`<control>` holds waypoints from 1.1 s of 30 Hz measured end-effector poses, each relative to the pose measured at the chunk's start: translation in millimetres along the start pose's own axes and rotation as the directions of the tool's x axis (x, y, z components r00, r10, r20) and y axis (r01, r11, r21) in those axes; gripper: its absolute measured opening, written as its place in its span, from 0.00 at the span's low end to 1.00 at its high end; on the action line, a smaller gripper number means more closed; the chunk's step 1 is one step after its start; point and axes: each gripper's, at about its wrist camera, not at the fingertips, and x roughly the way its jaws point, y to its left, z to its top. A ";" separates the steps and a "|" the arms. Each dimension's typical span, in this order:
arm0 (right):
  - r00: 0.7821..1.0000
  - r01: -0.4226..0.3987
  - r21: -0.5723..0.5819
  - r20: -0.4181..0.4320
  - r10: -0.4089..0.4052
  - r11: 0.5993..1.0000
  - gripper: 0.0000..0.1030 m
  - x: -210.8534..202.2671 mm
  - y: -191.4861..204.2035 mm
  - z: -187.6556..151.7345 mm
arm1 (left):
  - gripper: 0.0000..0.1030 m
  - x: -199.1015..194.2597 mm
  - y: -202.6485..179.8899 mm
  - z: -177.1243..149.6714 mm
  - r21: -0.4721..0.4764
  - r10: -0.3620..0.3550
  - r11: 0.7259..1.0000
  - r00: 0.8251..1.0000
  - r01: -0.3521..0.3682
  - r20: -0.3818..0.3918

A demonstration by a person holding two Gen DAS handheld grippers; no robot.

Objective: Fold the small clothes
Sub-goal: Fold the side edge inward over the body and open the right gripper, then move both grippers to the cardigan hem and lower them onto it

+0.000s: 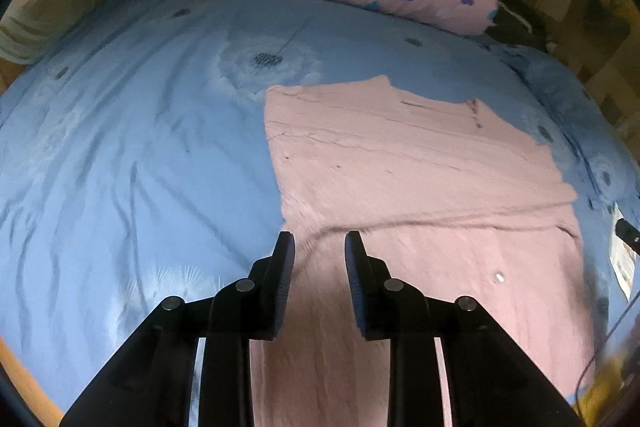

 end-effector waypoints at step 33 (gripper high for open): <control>0.986 -0.019 -0.295 -0.163 -0.031 0.955 0.69 -58.0 77.1 -181.5 | 0.39 -59.7 -89.2 -182.3 0.365 0.036 0.931 0.987 0.024 -0.156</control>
